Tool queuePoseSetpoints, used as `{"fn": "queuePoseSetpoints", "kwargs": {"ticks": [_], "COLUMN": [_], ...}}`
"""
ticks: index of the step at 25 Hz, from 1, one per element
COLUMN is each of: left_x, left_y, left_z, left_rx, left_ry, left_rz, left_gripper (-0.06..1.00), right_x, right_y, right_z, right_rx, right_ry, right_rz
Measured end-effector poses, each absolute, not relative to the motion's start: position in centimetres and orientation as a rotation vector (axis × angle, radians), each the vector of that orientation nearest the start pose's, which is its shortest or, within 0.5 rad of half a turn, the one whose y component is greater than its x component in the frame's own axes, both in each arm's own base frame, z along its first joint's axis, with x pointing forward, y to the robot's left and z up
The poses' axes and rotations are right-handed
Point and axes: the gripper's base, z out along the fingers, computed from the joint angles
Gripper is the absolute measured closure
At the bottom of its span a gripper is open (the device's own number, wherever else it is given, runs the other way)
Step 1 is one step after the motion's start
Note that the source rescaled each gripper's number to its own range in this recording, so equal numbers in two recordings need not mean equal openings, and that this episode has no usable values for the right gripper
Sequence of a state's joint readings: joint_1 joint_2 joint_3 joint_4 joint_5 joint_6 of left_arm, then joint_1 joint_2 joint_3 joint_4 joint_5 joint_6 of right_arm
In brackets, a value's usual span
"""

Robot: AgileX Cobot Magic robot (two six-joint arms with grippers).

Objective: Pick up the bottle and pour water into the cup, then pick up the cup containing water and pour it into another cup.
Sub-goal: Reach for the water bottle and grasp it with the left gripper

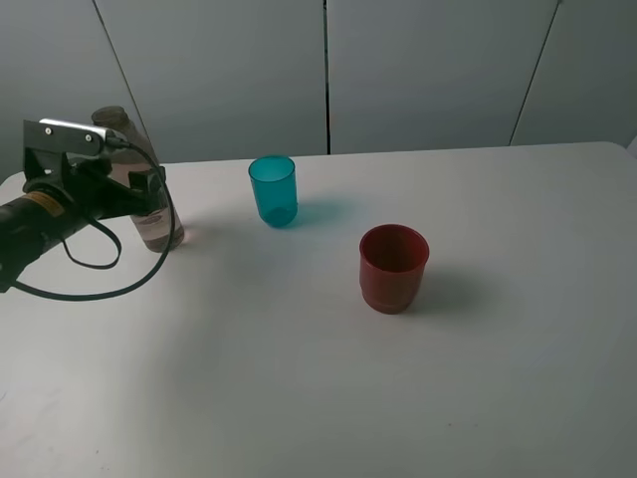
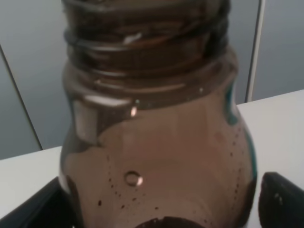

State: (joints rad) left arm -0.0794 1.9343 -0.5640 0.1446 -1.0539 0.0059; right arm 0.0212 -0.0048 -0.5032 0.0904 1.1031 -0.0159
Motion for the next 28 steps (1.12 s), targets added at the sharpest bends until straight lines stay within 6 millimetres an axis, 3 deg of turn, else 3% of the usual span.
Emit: {"fn": "queuePoseSetpoints", "kwargs": {"ticks": [17,18,19,21,28], "left_x": [34.1,34.1,34.1,34.1,34.1], "left_y": [-4.2,-4.2,-4.2,-4.2,-4.2], "left_z": [9.7,9.6,9.4,9.4,9.4], "left_rx": [0.233,0.235,0.235,0.235,0.233], "left_ry": [1.798,1.802,1.807,1.807,1.807], "left_rz": [-0.167,-0.168,-0.169,-0.169,-0.171], "left_gripper": [-0.06,0.01,0.16,0.94,0.91], "right_x": [-0.8,-0.8,-0.8,-0.8,-0.8], "right_y": [0.7,0.7,0.7,0.7,0.7], "right_z": [27.5,27.5,27.5,27.5,27.5], "right_rx": [-0.046,-0.046,-0.046,-0.046,-0.046], "right_ry": [2.077,2.077,2.077,2.077,2.077], "right_rz": [0.112,0.112,0.112,0.112,0.112]}}
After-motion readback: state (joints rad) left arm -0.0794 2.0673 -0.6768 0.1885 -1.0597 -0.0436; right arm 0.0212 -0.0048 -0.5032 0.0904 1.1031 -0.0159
